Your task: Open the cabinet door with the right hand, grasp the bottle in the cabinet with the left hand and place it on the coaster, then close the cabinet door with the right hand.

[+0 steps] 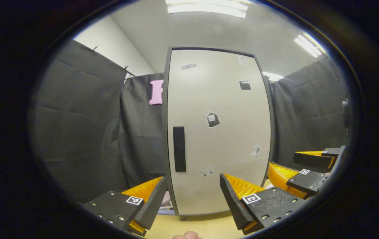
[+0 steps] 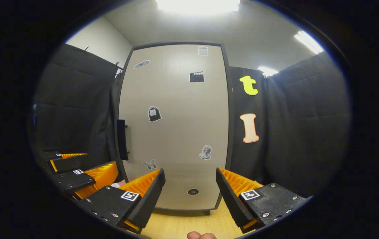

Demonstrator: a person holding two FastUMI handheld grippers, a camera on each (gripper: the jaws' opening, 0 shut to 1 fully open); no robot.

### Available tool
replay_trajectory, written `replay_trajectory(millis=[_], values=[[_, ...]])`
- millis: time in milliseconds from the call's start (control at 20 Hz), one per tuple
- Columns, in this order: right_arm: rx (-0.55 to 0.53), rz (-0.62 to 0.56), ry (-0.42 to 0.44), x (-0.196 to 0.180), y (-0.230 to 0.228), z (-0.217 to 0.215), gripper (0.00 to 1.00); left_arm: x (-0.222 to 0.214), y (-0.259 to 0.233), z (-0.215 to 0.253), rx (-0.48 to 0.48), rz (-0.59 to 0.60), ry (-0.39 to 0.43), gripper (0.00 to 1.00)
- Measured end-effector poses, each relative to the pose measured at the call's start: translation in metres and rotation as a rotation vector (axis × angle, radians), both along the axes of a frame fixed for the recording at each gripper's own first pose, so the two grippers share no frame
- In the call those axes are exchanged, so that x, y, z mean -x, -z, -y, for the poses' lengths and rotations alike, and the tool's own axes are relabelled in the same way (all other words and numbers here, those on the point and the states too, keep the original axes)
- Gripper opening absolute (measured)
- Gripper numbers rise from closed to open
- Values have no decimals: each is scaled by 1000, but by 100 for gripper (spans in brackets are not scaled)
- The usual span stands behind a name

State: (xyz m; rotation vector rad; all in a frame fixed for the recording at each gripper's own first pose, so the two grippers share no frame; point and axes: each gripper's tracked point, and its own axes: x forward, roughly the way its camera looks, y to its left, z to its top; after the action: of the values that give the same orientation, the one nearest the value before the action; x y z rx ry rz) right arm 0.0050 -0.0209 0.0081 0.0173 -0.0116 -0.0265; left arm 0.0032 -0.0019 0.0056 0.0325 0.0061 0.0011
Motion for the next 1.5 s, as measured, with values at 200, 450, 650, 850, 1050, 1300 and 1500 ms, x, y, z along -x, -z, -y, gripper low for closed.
replay_trajectory(millis=[200,450,650,850,1050,1300,1500], values=[[8,1,-8,-5,-1,-2,95,-1,4,-3,5,-6,0,92],[4,15,-29,-18,-9,-15,95,7,11,-26,7,-14,-25,92],[6,28,-62,-29,-17,-38,95,19,24,-51,19,-20,-35,92],[8,46,-103,-43,-27,-68,95,31,35,-81,-9,-37,-60,92],[6,63,-139,-65,-35,-100,95,45,40,-112,-13,-33,-97,92],[-6,60,-185,-100,-36,-142,95,52,55,-157,-8,-66,-163,92],[-3,47,-212,-123,-30,-171,95,51,63,-182,-22,-81,-198,92]])
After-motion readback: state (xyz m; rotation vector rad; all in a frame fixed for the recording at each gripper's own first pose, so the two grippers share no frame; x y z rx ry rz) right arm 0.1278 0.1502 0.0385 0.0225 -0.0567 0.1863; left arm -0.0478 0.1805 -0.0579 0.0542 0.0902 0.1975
